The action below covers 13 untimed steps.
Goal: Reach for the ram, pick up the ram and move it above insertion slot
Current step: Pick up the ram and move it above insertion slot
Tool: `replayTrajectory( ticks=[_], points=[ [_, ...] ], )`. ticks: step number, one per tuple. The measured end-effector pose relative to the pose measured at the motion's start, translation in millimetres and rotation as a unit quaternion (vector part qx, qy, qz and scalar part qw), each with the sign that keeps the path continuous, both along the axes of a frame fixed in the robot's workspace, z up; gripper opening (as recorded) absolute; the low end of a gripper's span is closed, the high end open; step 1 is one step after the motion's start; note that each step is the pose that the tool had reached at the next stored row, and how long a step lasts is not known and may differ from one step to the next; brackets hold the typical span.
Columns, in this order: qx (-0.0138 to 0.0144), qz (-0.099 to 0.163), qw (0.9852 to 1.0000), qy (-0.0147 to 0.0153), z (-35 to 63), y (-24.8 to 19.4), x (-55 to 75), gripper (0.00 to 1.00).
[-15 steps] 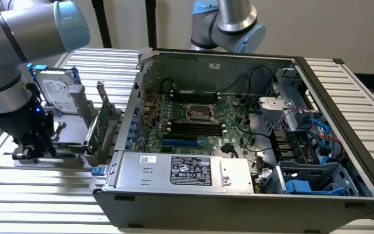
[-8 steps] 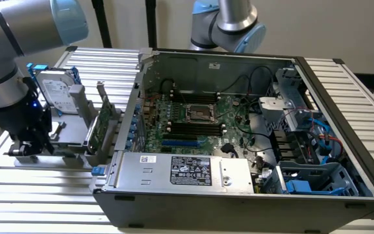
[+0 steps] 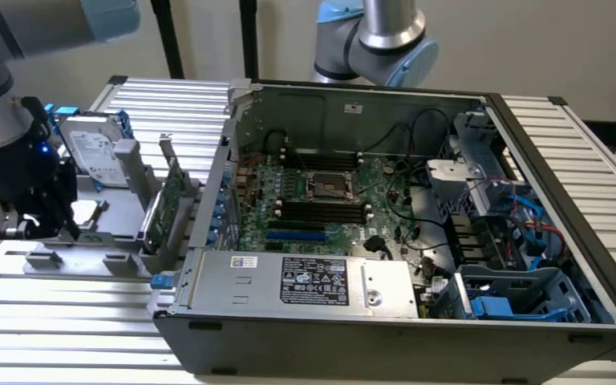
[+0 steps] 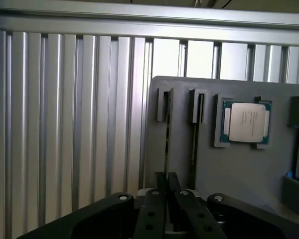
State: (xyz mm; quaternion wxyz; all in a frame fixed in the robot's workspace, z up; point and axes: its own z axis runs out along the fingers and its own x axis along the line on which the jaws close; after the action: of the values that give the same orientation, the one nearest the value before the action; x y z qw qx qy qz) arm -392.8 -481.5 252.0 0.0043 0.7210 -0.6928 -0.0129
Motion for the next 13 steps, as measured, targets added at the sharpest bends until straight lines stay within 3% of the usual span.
replayTrajectory(
  ticks=[5,13],
  points=[
    [0.0,0.0,1.0,0.0018,22.5,0.1,7.8,0.14],
    [0.0001,0.0,1.0,0.0032,58.8,0.0,35.0,0.14]
  ],
)
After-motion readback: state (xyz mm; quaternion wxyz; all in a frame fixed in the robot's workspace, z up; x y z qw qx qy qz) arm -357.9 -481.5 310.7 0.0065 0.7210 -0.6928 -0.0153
